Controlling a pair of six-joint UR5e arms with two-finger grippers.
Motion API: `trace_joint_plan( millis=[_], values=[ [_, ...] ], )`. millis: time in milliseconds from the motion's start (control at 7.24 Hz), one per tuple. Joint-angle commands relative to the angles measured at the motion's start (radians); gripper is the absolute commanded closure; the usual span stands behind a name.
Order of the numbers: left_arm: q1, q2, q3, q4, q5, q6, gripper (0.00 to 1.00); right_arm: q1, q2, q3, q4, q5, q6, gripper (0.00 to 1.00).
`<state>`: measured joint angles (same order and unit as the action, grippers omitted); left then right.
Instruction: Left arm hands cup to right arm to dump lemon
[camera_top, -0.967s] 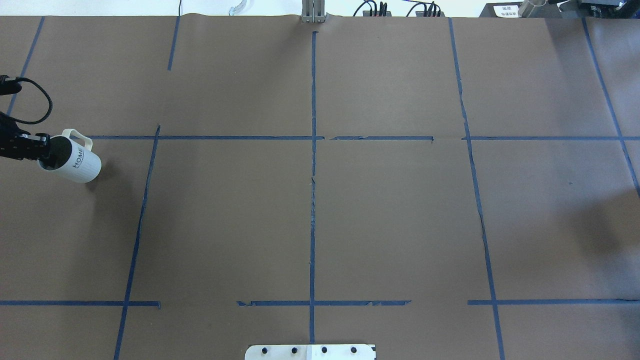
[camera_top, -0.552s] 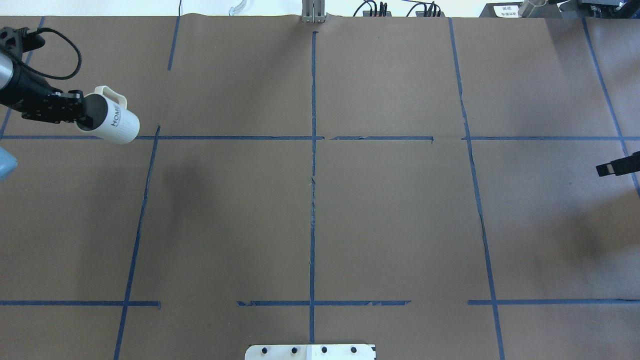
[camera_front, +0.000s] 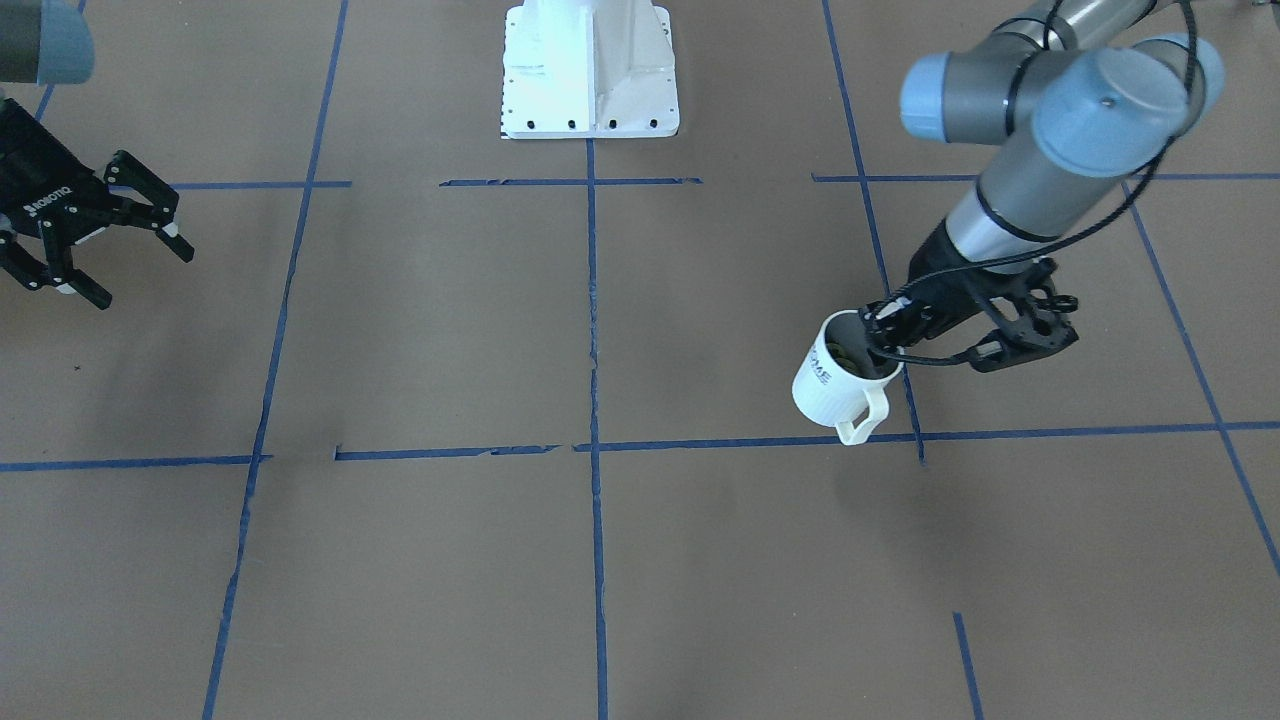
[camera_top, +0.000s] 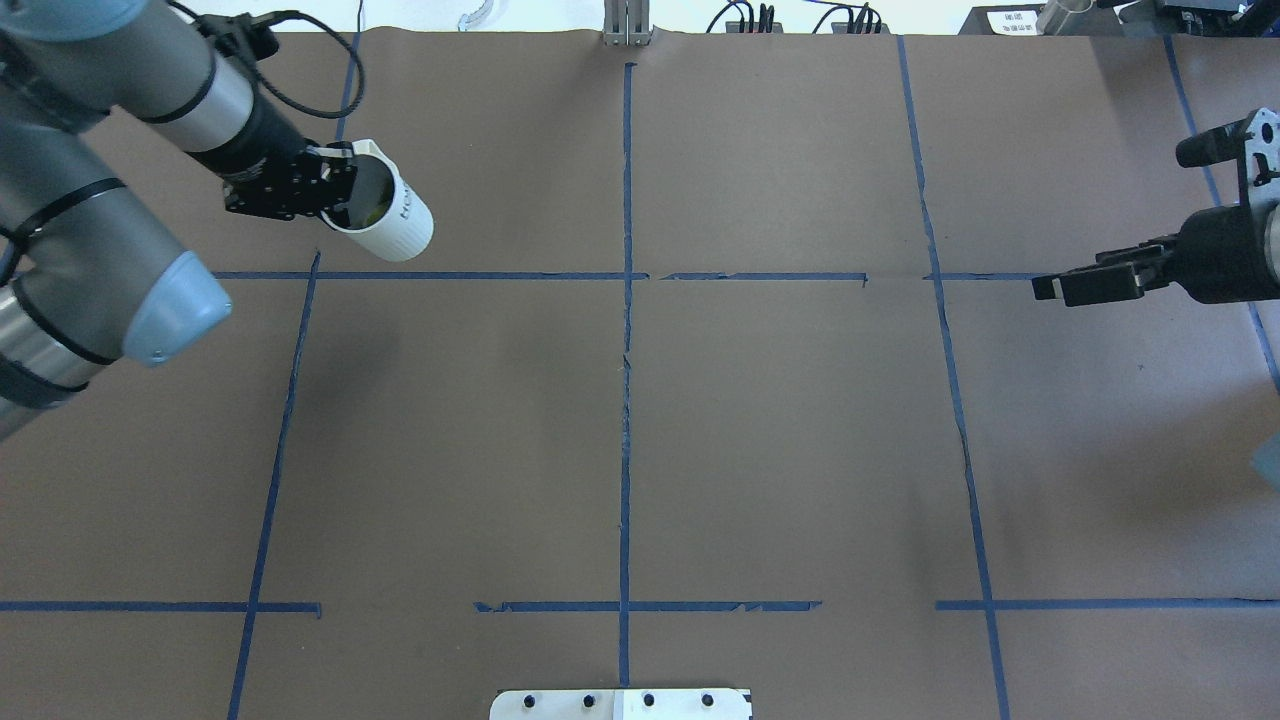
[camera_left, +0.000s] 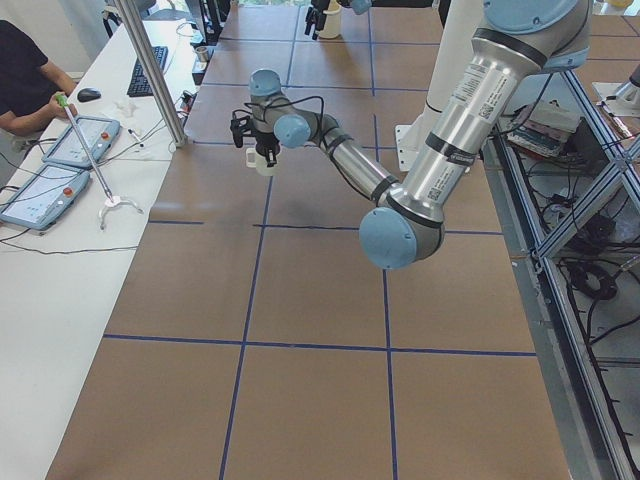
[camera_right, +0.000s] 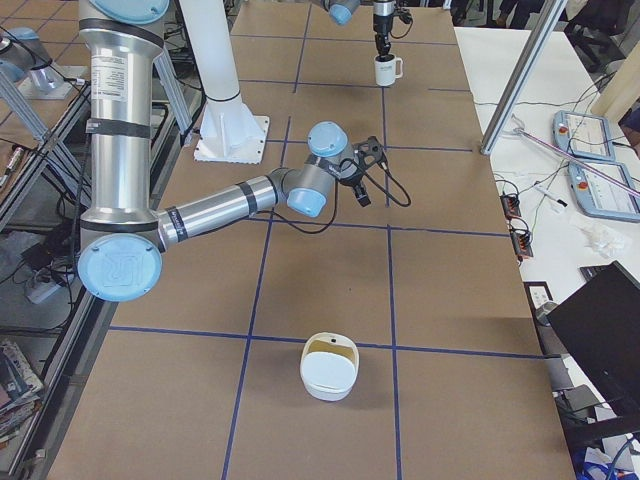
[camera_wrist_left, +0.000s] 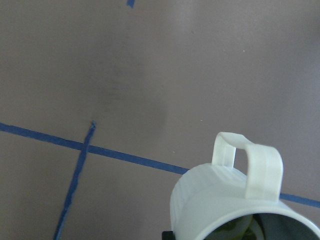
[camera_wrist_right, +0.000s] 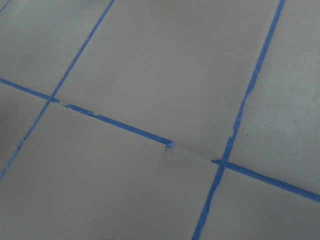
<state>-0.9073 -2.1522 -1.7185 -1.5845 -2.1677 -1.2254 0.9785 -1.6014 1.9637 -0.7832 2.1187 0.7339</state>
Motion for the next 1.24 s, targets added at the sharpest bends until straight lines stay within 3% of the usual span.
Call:
trace_joint_plan(
  millis=[0,414,829,967,1105],
  values=[
    [0.076,-0.214,0.067,0.136,0.029,-0.142,1.00,-0.128,0.093,0.038,0.005,-0.221,0.013,0.00],
    [0.079,-0.421,0.256,0.147,0.025,-0.339,1.00,-0.453,0.225,0.024,-0.001,-0.701,0.056,0.00],
    [0.081,-0.472,0.260,0.205,0.019,-0.370,1.00,-0.613,0.345,-0.020,-0.005,-0.911,0.049,0.00],
    [0.081,-0.474,0.258,0.246,-0.024,-0.370,1.00,-0.648,0.429,-0.102,-0.005,-1.013,0.042,0.00],
    [0.082,-0.469,0.248,0.258,-0.058,-0.370,1.00,-0.694,0.452,-0.127,-0.004,-1.142,0.042,0.00]
  ],
)
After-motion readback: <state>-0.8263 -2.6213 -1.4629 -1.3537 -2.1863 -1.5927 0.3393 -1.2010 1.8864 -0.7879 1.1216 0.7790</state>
